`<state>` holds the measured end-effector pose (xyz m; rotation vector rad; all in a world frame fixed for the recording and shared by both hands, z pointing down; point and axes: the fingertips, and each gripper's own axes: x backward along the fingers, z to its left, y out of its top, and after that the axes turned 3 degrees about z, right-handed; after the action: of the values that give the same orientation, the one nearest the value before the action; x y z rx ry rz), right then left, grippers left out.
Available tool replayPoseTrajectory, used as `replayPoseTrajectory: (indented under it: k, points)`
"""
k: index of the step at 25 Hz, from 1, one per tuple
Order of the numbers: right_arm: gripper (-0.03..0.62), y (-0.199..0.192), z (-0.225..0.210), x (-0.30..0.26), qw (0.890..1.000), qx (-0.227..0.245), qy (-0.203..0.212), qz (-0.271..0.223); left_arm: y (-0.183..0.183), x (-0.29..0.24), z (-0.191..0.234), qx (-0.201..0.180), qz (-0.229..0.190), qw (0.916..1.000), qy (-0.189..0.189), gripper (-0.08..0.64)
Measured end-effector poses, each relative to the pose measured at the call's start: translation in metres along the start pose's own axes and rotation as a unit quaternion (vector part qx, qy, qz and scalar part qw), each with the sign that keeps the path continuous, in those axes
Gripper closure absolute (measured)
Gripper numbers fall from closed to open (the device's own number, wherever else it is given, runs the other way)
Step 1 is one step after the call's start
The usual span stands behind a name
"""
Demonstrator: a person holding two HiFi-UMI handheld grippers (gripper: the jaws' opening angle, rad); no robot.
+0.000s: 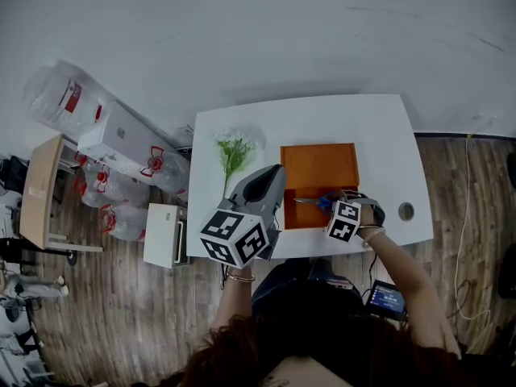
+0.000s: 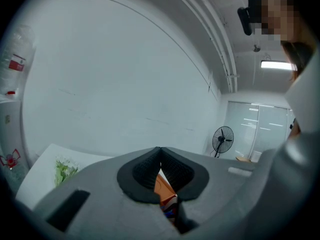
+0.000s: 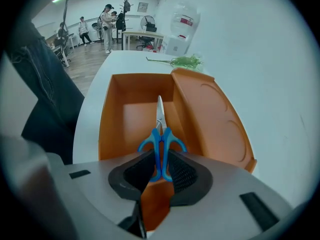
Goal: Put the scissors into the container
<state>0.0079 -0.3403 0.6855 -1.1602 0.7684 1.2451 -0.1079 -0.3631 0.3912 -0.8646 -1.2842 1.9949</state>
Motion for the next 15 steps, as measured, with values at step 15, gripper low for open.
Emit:
replayPoseTrajectory:
  k: [15]
  points:
    - [0.512,-0.005,0.006,-0.017,0.997,0.009,0.05,0.054,-0.004,0.003,0.013,0.012,0.003,0.9999,0.0,0.543]
